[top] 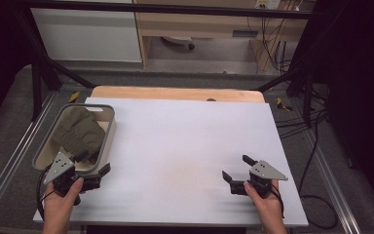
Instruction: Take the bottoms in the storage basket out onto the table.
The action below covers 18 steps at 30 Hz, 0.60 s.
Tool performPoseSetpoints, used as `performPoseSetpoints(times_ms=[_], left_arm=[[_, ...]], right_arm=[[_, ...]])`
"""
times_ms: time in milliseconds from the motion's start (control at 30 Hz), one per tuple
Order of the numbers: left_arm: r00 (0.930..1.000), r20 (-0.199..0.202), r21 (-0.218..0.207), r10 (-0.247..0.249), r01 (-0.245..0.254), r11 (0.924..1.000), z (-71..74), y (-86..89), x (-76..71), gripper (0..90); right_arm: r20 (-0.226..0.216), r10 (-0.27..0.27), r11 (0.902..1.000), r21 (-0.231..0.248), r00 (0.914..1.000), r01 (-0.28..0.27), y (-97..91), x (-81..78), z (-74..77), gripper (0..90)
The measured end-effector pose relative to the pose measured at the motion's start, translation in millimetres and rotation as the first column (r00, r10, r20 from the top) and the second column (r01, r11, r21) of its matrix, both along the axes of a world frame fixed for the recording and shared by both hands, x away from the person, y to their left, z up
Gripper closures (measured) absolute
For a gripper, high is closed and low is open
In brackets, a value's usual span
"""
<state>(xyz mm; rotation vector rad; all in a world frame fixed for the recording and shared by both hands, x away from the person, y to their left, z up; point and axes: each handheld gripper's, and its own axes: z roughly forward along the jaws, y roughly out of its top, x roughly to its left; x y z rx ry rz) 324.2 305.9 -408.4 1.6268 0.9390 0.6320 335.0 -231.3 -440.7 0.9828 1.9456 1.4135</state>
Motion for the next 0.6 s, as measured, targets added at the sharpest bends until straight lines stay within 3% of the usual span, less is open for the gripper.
performPoseSetpoints(times_ms=[600], left_arm=[[0.9989, -0.001, 0.012, 0.047, -0.047, 0.9988, 1.6, -2.4, -0.3, 3.2]], right_arm=[[-0.017, -0.012, 0.9999, -0.004, 0.9998, 0.012, 2.4, -0.5, 1.8, 3.7]])
